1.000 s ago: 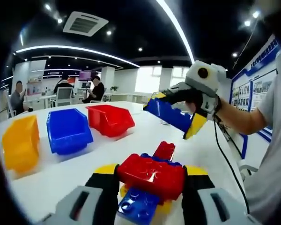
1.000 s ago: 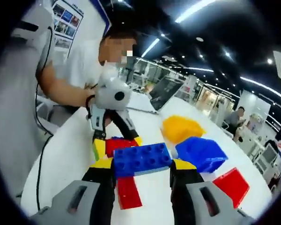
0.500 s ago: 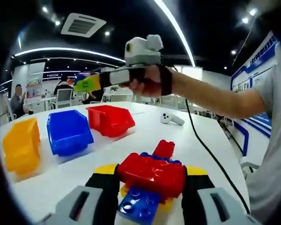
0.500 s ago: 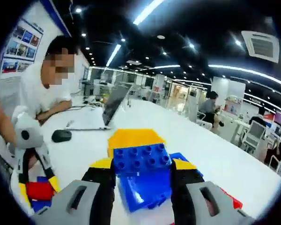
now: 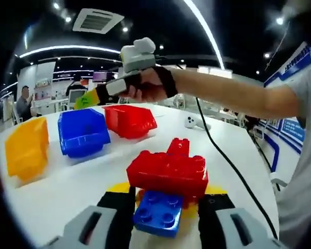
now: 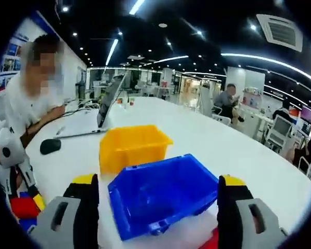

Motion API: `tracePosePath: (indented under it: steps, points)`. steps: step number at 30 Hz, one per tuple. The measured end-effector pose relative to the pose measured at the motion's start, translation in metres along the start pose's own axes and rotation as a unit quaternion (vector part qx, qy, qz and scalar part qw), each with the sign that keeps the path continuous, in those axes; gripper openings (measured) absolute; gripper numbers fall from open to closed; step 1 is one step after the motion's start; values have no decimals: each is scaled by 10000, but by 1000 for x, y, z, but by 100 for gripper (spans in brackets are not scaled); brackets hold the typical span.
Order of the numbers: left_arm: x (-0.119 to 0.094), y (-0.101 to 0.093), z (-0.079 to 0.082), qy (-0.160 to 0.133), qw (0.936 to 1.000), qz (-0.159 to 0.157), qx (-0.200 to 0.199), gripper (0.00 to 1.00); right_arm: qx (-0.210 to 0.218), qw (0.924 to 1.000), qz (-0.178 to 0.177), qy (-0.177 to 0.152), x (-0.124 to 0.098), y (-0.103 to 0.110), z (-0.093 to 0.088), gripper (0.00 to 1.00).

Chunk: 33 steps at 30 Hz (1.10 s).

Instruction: Take apart the toy blocks one by one and place each separated block into its matching bin, sorting the blocks by their type until all the connected pieces are disassembled and separated into the correct bins

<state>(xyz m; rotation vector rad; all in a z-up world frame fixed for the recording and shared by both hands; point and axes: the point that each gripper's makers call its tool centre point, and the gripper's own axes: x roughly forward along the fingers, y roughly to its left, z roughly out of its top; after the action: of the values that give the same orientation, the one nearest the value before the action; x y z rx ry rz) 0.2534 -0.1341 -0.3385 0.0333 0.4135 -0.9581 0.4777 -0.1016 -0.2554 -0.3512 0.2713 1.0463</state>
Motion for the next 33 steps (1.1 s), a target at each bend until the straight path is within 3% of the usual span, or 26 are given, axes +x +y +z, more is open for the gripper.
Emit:
tracePosePath:
  steps: [6,13,15,16,17,18,20,22,25,29,32,33]
  points:
    - [3,0,1,45,9999,13,125,49,6,9993,257,-255,-16,16,14,87]
    - [7,0,0,127,9995,34,292,49,-33,9983,482,-327,-34,27,19,83]
    - [6,0,-1,135,9993,49,349,49,-21,9954,866,-398,-45,47,21,82]
    - [6,-1,-2,127,9991,48,396,49,56,9899,1308,-547,-58,70,25,82]
    - [6,-2,-2,120,9990,40,426,49,56,9878,1435,-596,-62,76,25,81]
    - [5,-4,-2,112,9989,18,465,49,12,9785,1954,-661,-79,104,23,81]
    - [4,-5,-6,142,9989,-13,439,49,-285,9669,2480,-522,-100,140,6,80]
    - [4,-8,-10,199,9994,-102,266,51,-773,9571,2791,0,-114,170,-26,80]
    - [3,-17,-7,68,9987,-236,451,62,-1279,9386,3150,584,-125,194,-68,80]
    - [-8,-27,4,-179,9987,-342,338,68,-1766,9281,3143,927,-125,206,-90,80]
    - [-16,-29,7,-187,9988,-343,306,65,-1634,9268,3256,911,-118,208,-89,76]
    - [-18,-29,8,-192,9988,-314,334,66,-1542,9264,3295,974,-117,208,-91,70]
